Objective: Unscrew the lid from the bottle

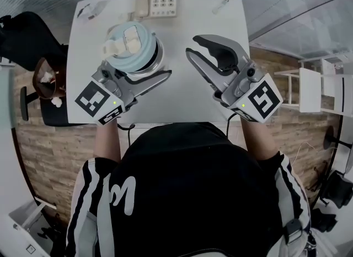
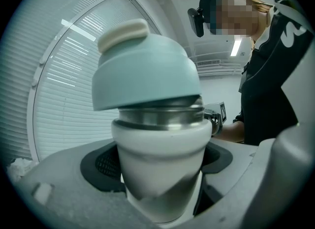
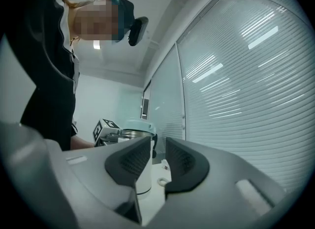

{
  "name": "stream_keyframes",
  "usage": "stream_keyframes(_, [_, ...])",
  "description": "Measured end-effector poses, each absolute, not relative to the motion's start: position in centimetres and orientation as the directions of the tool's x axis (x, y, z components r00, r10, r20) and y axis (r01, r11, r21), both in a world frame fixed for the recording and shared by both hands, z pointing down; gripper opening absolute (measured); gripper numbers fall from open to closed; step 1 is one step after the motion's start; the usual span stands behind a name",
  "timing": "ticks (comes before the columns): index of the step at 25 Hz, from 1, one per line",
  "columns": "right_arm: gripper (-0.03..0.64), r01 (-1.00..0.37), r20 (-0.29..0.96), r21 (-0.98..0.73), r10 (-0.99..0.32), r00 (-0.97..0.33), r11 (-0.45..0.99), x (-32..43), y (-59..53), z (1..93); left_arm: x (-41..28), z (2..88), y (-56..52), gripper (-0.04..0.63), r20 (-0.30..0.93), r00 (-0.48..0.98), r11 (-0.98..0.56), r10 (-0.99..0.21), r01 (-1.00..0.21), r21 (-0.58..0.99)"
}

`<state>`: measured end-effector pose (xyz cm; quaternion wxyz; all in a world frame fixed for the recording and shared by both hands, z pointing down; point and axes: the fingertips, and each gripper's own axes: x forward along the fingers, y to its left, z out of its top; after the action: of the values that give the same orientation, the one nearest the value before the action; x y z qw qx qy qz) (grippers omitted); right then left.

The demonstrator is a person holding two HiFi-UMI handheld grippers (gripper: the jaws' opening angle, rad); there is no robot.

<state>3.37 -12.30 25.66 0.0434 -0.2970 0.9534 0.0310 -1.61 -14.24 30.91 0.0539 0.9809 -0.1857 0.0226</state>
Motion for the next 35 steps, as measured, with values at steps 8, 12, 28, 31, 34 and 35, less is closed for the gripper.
stream_keyframes(8, [0.039, -0.629, -0.083, 0.012, -0.626, -0.775, 0.777, 4.2, -13.0, 27.0, -2.0, 31.7, -14.5, 0.436, 0.079, 0.913, -0.909, -0.401, -0.407, 0.094])
stream_keyframes(12, [0.029, -0.639, -0.069, 0.014, -0.636, -0.768, 0.769, 4.0, -13.1, 27.3, -1.9, 31.9, -14.5, 0.436, 0.086, 0.908, -0.905, -0.41, -0.417, 0.084])
stream_keyframes(28, [0.0, -0.669, -0.024, 0.003, -0.669, -0.743, 0.743, 4.2, -13.0, 28.9, -2.1, 32.4, -14.3, 0.436, 0.083, 0.898, -0.895, -0.432, -0.438, 0.081])
stream_keyframes(31, [0.0, -0.677, -0.034, -0.013, -0.677, -0.736, 0.736, 3.9, -13.0, 28.5, -1.9, 32.3, -14.4, 0.436, 0.079, 0.897, -0.895, -0.434, -0.44, 0.077])
stream_keyframes(34, [0.0, -0.682, -0.029, -0.015, -0.682, -0.731, 0.731, 4.0, -13.1, 28.7, -2.0, 32.3, -14.5, 0.436, 0.074, 0.895, -0.892, -0.439, -0.445, 0.081])
stream_keyframes(35, [0.0, -0.684, -0.026, -0.008, -0.684, -0.729, 0.73, 4.2, -13.1, 28.9, -2.1, 32.3, -14.5, 0.436, 0.073, 0.894, -0.891, -0.441, -0.446, 0.082])
